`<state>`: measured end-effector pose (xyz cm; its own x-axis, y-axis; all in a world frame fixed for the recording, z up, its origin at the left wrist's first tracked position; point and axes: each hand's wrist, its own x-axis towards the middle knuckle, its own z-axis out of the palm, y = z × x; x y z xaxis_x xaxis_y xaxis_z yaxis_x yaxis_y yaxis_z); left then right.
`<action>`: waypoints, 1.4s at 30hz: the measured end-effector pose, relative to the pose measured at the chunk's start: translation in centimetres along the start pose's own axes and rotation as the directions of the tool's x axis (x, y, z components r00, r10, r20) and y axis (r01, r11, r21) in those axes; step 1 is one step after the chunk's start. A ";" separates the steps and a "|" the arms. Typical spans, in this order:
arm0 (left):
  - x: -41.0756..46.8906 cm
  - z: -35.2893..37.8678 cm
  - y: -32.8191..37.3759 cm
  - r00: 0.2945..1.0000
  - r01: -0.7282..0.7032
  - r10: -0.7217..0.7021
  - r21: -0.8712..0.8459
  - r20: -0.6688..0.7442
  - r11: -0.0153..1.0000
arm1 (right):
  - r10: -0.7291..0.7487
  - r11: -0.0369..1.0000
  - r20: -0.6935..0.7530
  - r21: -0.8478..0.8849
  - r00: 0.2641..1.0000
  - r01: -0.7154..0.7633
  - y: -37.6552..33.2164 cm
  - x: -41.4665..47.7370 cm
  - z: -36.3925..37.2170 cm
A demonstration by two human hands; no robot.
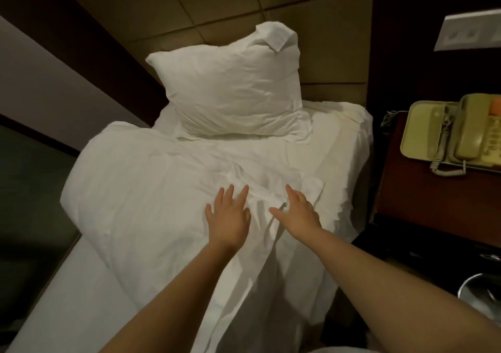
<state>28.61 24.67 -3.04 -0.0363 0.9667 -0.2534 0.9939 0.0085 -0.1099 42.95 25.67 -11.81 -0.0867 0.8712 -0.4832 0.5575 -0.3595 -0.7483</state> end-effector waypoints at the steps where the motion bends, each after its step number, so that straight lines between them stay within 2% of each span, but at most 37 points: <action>1: 1.0 -0.2 0.1 1.000 0.008 -0.008 0.008 0.014 1.000 | -0.005 0.999 0.019 0.048 1.000 0.004 0.0 0.7 -0.3; 3: 3.0 -0.6 -0.1 0.999 0.025 -0.026 0.053 0.024 0.998 | -0.012 0.993 0.041 0.119 0.999 0.007 -0.4 2.0 -0.7; 6: 6.2 -0.7 -0.8 1.000 0.017 -0.018 0.132 0.003 0.991 | -0.010 0.995 0.093 0.103 0.996 0.000 -1.4 4.2 -1.0; 11: 10.0 -0.8 -2.2 0.997 -0.010 -0.002 0.146 0.082 0.989 | -0.002 0.998 0.276 0.058 0.961 -0.015 -3.5 7.3 -0.5; 16: 13.0 -0.9 -4.4 0.992 -0.072 0.058 0.132 0.108 0.989 | 0.001 0.988 0.397 0.144 0.918 -0.063 -5.6 9.1 0.1; 20: 15.6 -1.5 -6.0 0.981 -0.117 0.091 0.153 0.170 0.981 | -0.028 0.974 0.378 0.220 0.926 -0.061 -8.6 10.4 0.3; 25: 17.1 -2.3 -7.3 0.963 -0.176 0.118 0.230 0.244 0.957 | -0.060 0.995 0.380 0.097 0.923 0.025 -11.6 11.9 0.9; 27: 17.4 -2.6 -7.8 0.962 -0.118 0.054 0.233 0.266 0.965 | -0.060 0.998 0.402 0.058 0.913 0.040 -12.6 12.4 1.7; 29: 17.4 -2.8 -8.6 0.949 0.001 -0.062 0.194 0.308 0.981 | -0.081 0.997 0.444 0.028 0.892 0.077 -13.9 13.0 2.9; 32: 16.0 -2.5 -10.6 0.923 0.187 -0.219 0.129 0.316 0.974 | -0.185 0.971 0.528 -0.032 0.829 0.237 -16.5 12.8 5.1; 34: 14.8 -2.3 -12.3 0.907 0.276 -0.307 0.144 0.289 0.950 | -0.203 0.959 0.574 -0.046 0.793 0.278 -17.6 12.6 6.8; 38: 12.9 -1.5 -14.2 0.867 0.358 -0.401 0.189 0.297 0.914 | -0.156 0.965 0.675 -0.051 0.721 0.256 -17.9 12.2 9.2; 42: 13.3 -1.0 -13.8 0.843 0.401 -0.452 0.220 0.291 0.889 | -0.178 0.983 0.705 0.098 0.686 0.155 -17.5 13.2 7.9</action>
<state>14.50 37.67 -3.88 -0.5106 0.7364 -0.4439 0.8463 0.3392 -0.4107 25.54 40.78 -8.68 -0.7413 0.4260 -0.5187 0.4536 -0.2517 -0.8549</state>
